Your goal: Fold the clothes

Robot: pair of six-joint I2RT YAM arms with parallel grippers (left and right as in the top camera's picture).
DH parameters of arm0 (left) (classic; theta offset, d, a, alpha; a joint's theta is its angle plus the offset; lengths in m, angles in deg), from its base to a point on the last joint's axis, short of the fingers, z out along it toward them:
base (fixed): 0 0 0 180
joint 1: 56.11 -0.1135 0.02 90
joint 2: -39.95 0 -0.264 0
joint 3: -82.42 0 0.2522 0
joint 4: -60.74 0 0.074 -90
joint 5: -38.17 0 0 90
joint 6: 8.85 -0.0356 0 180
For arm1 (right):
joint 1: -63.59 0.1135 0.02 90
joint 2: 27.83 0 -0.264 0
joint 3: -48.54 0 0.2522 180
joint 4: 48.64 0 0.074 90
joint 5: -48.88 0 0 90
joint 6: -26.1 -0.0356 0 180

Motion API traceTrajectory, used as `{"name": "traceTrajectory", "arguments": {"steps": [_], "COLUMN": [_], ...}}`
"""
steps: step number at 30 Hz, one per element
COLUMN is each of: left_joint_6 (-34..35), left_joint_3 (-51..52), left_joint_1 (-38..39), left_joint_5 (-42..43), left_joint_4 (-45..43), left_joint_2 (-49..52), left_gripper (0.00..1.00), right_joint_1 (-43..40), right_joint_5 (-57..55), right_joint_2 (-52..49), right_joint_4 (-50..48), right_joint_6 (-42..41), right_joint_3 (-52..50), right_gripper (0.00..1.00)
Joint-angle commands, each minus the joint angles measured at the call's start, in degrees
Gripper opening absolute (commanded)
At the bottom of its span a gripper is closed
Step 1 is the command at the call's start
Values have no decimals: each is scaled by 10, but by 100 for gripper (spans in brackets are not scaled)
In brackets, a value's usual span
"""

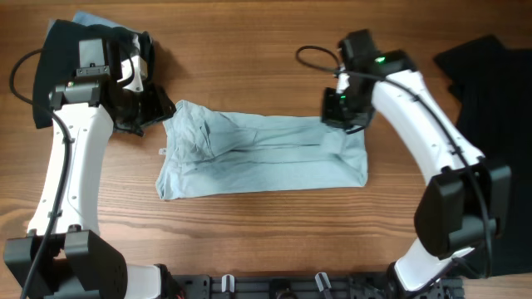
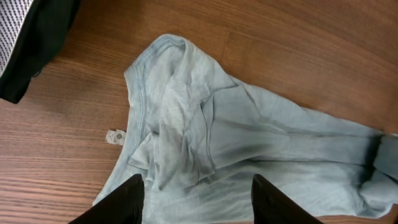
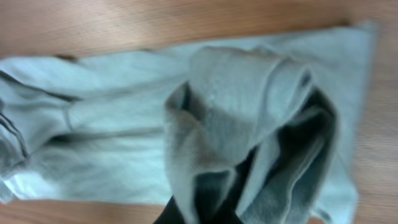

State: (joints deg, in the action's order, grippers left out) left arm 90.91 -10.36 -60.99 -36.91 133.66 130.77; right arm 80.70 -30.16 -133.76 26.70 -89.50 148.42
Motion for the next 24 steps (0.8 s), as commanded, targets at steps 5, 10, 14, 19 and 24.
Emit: {"name": "traceTrajectory", "arguments": {"steps": [5, 10, 14, 19, 24], "left_joint_6": [-5, -5, -5, -5, -5], "left_joint_3": [-9, -9, -9, -9, -9], "left_joint_1": [2, 2, 2, 2, 2], "left_joint_5": [7, 7, 7, 7, 7], "left_joint_4": [3, 3, 3, 2, 3], "left_joint_2": [-12, -12, -12, -12, -12], "left_gripper": [56, 56, 56, 57, 57], "right_joint_1": [87, 124, 140, 142, 133], "right_joint_5": [2, 1, 2, 50, 26], "right_joint_2": [-34, -46, -49, -49, -37], "right_joint_4": [-29, -34, -38, -30, -15], "right_joint_6": [-77, -111, -125, -117, -42], "right_joint_3": [-15, -15, -15, -15, -5], "right_gripper": [4, 4, 5, 66, 77]}}
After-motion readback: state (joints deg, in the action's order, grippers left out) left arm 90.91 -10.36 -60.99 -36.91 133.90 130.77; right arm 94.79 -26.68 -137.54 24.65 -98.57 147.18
